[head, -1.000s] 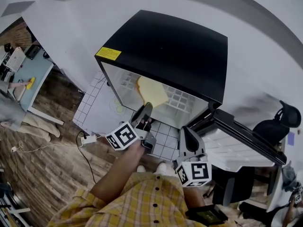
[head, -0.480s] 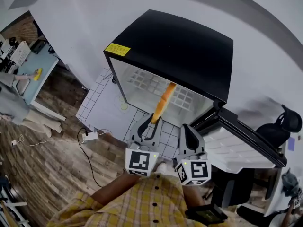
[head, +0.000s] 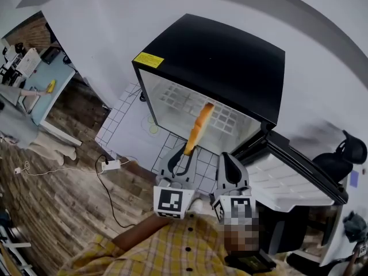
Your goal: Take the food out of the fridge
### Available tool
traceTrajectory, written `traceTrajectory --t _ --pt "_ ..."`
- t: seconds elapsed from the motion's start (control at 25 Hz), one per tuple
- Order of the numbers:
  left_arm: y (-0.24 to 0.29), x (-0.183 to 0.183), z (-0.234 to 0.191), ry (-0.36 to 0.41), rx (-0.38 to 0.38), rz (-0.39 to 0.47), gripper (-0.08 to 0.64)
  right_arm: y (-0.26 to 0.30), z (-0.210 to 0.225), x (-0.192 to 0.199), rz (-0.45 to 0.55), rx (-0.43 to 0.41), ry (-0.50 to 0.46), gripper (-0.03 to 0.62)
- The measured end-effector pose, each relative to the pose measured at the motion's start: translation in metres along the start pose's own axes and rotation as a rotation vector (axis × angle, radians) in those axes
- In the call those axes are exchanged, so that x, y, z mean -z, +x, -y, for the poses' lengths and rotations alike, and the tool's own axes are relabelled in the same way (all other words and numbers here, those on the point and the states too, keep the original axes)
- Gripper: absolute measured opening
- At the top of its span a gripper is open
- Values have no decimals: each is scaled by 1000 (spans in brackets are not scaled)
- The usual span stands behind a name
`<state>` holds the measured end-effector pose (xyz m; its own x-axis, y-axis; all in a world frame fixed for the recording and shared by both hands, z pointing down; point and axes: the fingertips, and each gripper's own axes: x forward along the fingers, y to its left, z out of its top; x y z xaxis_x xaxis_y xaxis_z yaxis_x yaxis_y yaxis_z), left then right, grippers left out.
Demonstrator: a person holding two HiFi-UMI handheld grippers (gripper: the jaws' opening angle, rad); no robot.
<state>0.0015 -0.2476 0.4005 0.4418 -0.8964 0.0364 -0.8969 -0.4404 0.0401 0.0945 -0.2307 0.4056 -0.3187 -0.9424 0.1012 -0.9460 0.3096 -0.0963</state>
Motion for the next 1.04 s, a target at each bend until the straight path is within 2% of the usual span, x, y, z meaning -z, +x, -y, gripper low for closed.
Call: traceTrajectory --t 1.04 --pt "-7 0 -2 2 -3 -7 87 -2 -7 -3 6 1 -10 6"
